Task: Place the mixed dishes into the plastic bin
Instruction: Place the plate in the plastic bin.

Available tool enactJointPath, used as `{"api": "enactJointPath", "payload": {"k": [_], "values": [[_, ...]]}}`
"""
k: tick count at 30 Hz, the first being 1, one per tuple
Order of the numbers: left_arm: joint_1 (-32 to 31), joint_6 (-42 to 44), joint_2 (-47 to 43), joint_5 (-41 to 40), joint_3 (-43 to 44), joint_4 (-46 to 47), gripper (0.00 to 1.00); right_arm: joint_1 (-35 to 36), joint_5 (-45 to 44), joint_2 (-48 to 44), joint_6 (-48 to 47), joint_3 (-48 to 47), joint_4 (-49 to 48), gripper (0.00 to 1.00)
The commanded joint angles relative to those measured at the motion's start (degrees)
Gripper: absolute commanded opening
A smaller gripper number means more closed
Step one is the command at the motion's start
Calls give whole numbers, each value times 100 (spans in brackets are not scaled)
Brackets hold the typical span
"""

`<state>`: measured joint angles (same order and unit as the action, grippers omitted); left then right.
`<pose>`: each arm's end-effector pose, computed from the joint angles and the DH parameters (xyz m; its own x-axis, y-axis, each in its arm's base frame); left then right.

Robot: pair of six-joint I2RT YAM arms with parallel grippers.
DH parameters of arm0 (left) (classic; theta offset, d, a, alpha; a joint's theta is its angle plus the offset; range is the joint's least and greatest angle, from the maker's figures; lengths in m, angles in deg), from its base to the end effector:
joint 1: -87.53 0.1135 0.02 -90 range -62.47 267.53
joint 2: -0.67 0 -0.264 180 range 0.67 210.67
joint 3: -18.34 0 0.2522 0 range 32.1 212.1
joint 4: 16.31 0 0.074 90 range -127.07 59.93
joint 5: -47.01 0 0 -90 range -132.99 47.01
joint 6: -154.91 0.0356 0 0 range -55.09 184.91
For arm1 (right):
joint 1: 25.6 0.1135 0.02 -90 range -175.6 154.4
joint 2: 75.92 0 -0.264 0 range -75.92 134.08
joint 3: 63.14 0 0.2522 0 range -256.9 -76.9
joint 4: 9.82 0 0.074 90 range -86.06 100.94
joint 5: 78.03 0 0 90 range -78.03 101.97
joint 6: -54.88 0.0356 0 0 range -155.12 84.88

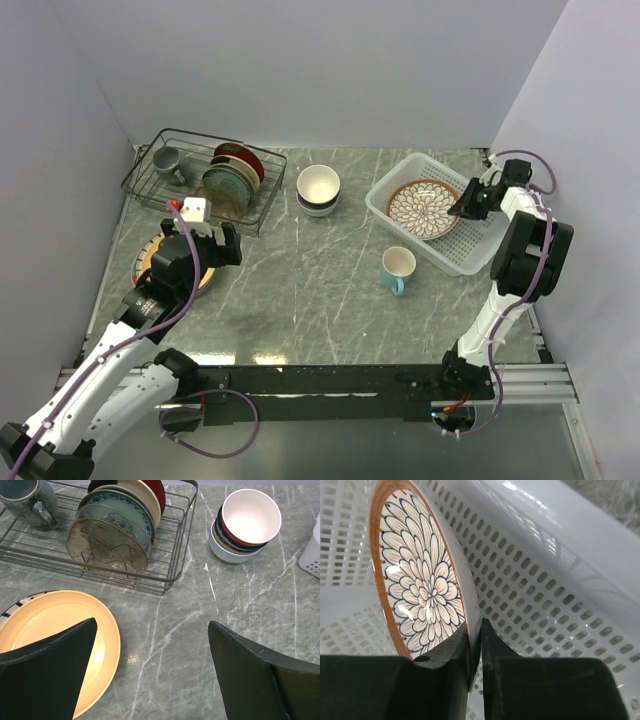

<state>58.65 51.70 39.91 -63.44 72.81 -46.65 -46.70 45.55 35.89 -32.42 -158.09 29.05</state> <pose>0.1483 -0.0676 0.3188 -0.2581 -0.1022 -0.9607 0.1009 0.9861 -0.1320 0.3969 -0.1320 0.1998 -0.7697 0.3391 -0.5409 0.0457 0.8744 0.4831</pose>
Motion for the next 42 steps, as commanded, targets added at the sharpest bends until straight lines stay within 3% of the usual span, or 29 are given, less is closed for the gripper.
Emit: {"api": "enactJointPath", "payload": {"k": [1, 6, 9, 13, 14, 19, 27, 33, 42], "values": [[49, 3, 13, 5, -10, 296, 99, 106, 289, 60, -33, -626, -23, 23], [85, 3, 4, 14, -19, 313, 99, 168, 175, 122, -155, -767, 143, 41], [111, -6, -5, 67, -19, 322, 99, 194, -9, 52, -217, -890, 319, 66], [111, -23, 31, 85, -19, 313, 99, 194, -343, -211, -533, -978, 487, 88], [111, -41, 31, 85, -19, 313, 99, 194, -465, -290, -568, -995, 504, 100], [137, -94, 48, 137, 7, 278, 99, 194, -686, -1037, -771, -803, 478, 100], [172, -620, 84, 480, 323, -108, 99, 194, -748, -2749, -1096, 260, 162, 100], [164, -1578, -180, 1148, 306, -346, 99, 194, -37, -3989, -1088, 1078, 56, 100], [173, -2589, -426, 1017, 184, -777, 99, 185, 746, -5317, -772, 2334, -655, 100]]}}
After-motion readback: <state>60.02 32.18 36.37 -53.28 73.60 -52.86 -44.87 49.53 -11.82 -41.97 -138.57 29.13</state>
